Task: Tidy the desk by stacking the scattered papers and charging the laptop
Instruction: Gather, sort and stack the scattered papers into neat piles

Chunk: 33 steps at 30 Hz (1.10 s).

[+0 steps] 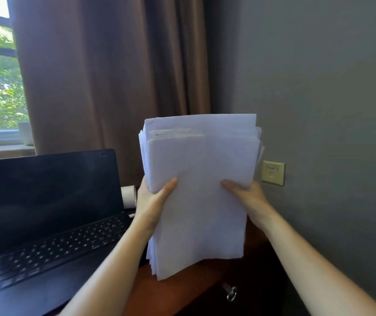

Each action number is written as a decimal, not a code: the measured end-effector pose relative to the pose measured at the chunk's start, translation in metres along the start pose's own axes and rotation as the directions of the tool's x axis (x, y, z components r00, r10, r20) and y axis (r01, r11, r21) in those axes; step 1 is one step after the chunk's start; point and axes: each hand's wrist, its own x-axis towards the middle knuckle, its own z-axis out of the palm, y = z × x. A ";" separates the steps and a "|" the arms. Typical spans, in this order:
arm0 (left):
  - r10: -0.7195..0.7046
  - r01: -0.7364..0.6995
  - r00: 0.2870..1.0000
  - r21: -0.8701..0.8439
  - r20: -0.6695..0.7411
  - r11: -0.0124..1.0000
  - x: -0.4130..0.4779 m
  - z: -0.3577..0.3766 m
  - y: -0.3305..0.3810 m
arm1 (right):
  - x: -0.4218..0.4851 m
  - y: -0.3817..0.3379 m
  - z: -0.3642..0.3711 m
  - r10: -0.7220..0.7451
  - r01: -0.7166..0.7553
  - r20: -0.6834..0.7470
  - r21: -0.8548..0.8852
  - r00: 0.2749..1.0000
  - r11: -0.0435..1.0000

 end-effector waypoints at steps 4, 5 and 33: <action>0.024 -0.023 0.999 0.046 -0.031 0.999 0.000 0.014 -0.001 | -0.003 0.000 0.016 -0.087 0.084 -0.113 -0.028 0.990 0.996; 0.037 -0.035 0.998 0.042 -0.054 0.999 0.001 0.019 0.002 | -0.004 -0.002 0.019 -0.104 0.102 -0.129 -0.024 0.986 0.995; -0.219 0.205 0.969 -0.120 -0.117 0.971 -0.024 0.009 -0.098 | -0.009 0.039 0.012 0.104 -0.107 -0.072 -0.032 0.992 0.994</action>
